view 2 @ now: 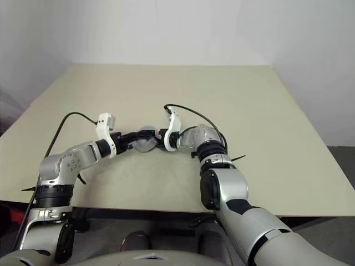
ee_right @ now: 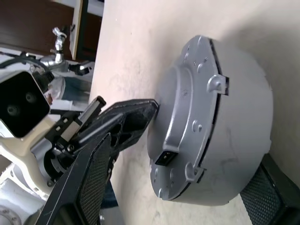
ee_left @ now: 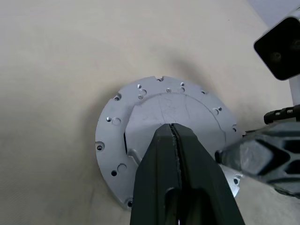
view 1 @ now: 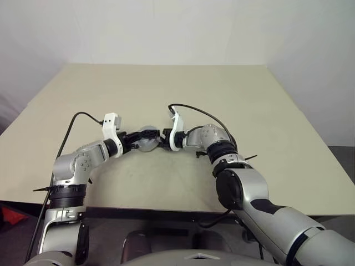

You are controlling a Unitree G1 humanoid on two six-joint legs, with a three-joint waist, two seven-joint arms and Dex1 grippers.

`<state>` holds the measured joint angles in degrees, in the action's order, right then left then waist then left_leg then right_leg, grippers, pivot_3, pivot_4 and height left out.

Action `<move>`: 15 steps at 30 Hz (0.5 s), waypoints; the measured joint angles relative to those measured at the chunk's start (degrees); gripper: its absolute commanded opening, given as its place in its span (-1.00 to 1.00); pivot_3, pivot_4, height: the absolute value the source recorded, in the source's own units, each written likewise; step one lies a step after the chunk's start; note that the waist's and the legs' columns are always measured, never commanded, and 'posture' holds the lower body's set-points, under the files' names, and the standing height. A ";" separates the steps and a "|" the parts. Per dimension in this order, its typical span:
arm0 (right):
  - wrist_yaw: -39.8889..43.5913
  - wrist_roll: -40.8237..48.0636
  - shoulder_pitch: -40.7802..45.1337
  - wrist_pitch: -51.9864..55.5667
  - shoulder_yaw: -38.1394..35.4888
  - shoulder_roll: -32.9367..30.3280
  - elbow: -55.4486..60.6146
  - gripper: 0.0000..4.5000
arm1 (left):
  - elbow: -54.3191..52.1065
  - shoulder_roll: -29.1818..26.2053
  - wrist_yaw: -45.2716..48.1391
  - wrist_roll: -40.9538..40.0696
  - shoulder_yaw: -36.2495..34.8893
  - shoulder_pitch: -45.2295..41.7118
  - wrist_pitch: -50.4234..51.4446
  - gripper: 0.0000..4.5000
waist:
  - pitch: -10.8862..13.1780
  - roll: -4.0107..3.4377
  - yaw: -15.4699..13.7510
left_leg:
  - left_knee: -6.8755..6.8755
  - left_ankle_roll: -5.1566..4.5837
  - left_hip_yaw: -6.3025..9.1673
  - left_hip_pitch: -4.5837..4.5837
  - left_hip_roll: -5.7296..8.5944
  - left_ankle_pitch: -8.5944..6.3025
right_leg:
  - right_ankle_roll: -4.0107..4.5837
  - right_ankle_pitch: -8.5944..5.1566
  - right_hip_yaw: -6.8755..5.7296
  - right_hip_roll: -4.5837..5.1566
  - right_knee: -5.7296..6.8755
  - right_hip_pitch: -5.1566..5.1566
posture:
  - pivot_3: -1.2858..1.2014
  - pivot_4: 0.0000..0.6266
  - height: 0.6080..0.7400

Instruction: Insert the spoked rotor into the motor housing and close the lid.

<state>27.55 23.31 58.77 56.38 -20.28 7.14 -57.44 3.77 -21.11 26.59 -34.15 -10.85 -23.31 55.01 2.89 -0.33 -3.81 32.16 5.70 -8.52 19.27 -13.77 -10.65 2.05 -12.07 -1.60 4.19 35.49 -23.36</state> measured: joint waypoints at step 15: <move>-0.96 0.48 1.40 -2.01 -1.71 -0.40 -2.59 -0.08 | -0.29 -0.48 0.86 0.92 -0.37 -0.27 -1.00 -1.00 | 0.05 -0.07 -0.26 | 0.00 -0.02 0.01 0.09 0.01 -0.01 | 0.00 0.00 -0.04 0.02 -0.10 -0.10 | 0.03 -1.00 1.00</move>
<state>26.58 23.79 60.17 54.38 -21.99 6.74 -60.03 3.48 -21.59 27.44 -33.23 -11.22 -23.58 54.01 2.94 -0.40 -4.06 32.17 5.68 -8.51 19.37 -13.76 -10.66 2.05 -12.07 -1.64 4.21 35.39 -23.46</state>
